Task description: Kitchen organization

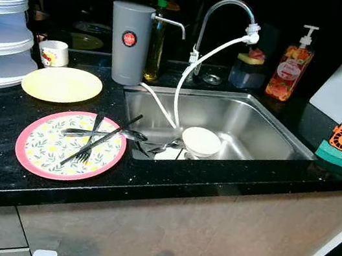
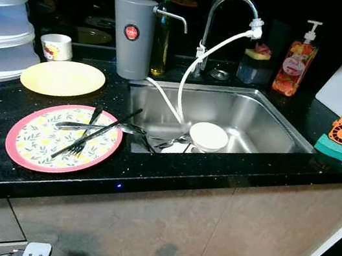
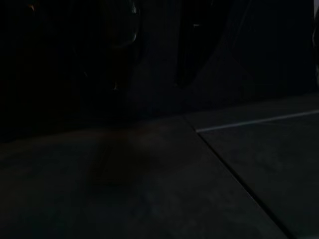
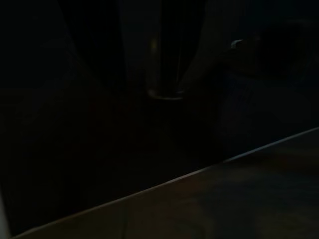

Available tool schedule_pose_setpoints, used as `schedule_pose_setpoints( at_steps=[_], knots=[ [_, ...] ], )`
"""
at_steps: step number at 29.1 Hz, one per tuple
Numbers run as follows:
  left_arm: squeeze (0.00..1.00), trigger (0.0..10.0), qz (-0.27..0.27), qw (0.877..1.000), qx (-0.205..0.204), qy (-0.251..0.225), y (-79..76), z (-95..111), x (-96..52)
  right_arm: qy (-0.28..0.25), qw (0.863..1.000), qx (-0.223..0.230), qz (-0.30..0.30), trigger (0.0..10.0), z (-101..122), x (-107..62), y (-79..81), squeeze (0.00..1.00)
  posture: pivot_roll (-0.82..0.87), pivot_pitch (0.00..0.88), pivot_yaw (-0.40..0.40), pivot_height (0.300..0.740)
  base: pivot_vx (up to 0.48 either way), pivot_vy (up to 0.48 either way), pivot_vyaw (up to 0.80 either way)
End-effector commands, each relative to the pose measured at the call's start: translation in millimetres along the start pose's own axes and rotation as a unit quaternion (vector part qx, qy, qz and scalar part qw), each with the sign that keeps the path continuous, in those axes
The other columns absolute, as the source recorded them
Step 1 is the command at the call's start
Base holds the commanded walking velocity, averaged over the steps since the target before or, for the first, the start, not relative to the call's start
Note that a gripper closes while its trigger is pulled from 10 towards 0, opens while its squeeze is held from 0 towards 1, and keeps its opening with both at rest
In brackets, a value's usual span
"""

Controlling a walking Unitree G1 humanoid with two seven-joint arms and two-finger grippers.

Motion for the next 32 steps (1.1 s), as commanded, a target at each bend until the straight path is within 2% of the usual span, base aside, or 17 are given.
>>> schedule_pose_setpoints(
  at_steps=[1, 3, 4, 5, 6, 8, 12, 15, 16, 19, 22, 26, 27, 32],
  knots=[
    [0.00, 10.0, 0.006, 1.000, 0.017, 0.009, 2.0, -6.9, -2.1, 0.001, 1.000, -0.027, -0.005, 10.0, -4.2, -1.1, -0.8, 0.00, 0.00, 0.030, -0.016, 0.740, 0.000, 0.000, 0.00],
    [0.00, 10.0, -0.001, 1.000, 0.022, 0.008, 2.9, -7.8, -3.0, 0.002, 0.999, -0.032, -0.007, 10.0, -3.8, -1.2, -2.5, 0.00, 0.00, 0.029, -0.019, 0.740, 0.000, 0.000, 0.00],
    [0.00, 10.0, -0.006, 1.000, 0.025, 0.008, 2.6, -7.4, -3.0, 0.002, 1.000, -0.005, -0.003, 10.0, -3.4, -1.1, -3.0, 0.00, 0.00, 0.029, -0.019, 0.740, 0.000, 0.000, 0.00],
    [0.00, 10.0, -0.006, 1.000, 0.025, 0.008, 2.6, -7.4, -3.0, 0.002, 1.000, -0.005, -0.003, 10.0, -3.4, -1.1, -3.0, 0.00, 0.00, 0.029, -0.019, 0.740, 0.000, 0.000, 0.00],
    [0.00, 10.0, -0.009, 1.000, 0.023, 0.002, 3.5, -4.2, -2.5, 0.002, 1.000, 0.015, 0.000, 10.0, -3.3, -1.0, -2.9, 0.00, 0.01, 0.026, -0.027, 0.740, 0.000, 0.000, 0.00],
    [0.00, 10.0, -0.007, 1.000, 0.020, 0.000, 4.5, -2.7, -2.2, 0.004, 1.000, 0.011, 0.000, 10.0, -3.9, -1.0, -2.4, 0.00, 0.01, 0.026, -0.027, 0.740, 0.000, 0.000, 0.00],
    [0.00, 10.0, -0.012, 0.999, 0.042, 0.000, 6.2, -2.3, -2.6, 0.000, 1.000, -0.003, 0.014, 10.0, -5.6, -1.2, 3.0, 0.00, 0.00, 0.037, 0.002, 0.740, 0.000, 0.000, 0.00],
    [0.00, 10.0, -0.011, 0.999, 0.032, -0.016, 5.6, 1.2, -2.7, -0.004, 1.000, -0.001, 0.017, 10.0, -7.4, -1.4, 6.4, 0.00, 0.00, 0.026, -0.007, 0.740, 0.000, 0.000, 0.00],
    [0.00, 10.0, -0.011, 0.999, 0.035, -0.014, 5.5, 0.8, -2.7, 0.004, 1.000, -0.019, 0.009, 10.0, -12.5, -2.4, 5.9, 0.00, 0.00, 0.040, 0.002, 0.740, 0.000, 0.000, 0.00],
    [0.00, 10.0, -0.014, 0.999, 0.039, -0.010, 4.9, -2.0, -3.4, 0.010, 1.000, -0.022, 0.001, 10.0, -16.8, -3.2, 4.5, 0.00, 0.00, 0.033, 0.009, 0.740, 0.000, 0.000, 0.00],
    [0.00, 10.0, -0.030, 0.999, 0.037, -0.006, -1.6, -5.3, -3.6, -0.003, 1.000, 0.008, -0.001, 10.0, -13.2, -3.4, 0.9, 0.00, 0.01, 0.028, -0.007, 0.740, 0.000, 0.000, 0.00],
    [0.00, 10.0, -0.018, 0.999, 0.028, -0.003, 0.6, -6.5, -3.8, 0.006, 1.000, -0.017, 0.015, 10.0, -16.4, -3.9, 2.2, 0.00, 0.02, 0.036, -0.007, 0.740, 0.000, 0.000, 0.00],
    [0.00, 10.0, -0.033, 0.999, 0.037, 0.001, -0.8, -7.7, -4.3, 0.017, 0.999, -0.036, 0.022, 10.0, -17.8, -4.0, 1.1, 0.00, 0.02, 0.032, -0.003, 0.740, 0.000, 0.000, 0.00],
    [0.00, 10.0, -0.032, 0.998, 0.044, 0.001, 2.1, -8.7, -5.3, 0.021, 0.999, -0.031, 0.007, 10.0, -16.6, -4.0, -4.4, 0.00, 0.03, 0.017, -0.025, 0.740, 0.000, 0.000, 0.00]
  ],
)
Point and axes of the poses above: a point about 5 cm out from each wrist's last joint towards the gripper, its own x axis pointing out of the wrist towards the gripper, its own z axis along the axis of the wrist's last joint, y = z × x, the point moved 1 cm from there along x, pointing out of the wrist towards the gripper, and after that the axes turned 11 degrees about -x, right-handed, at the moved point
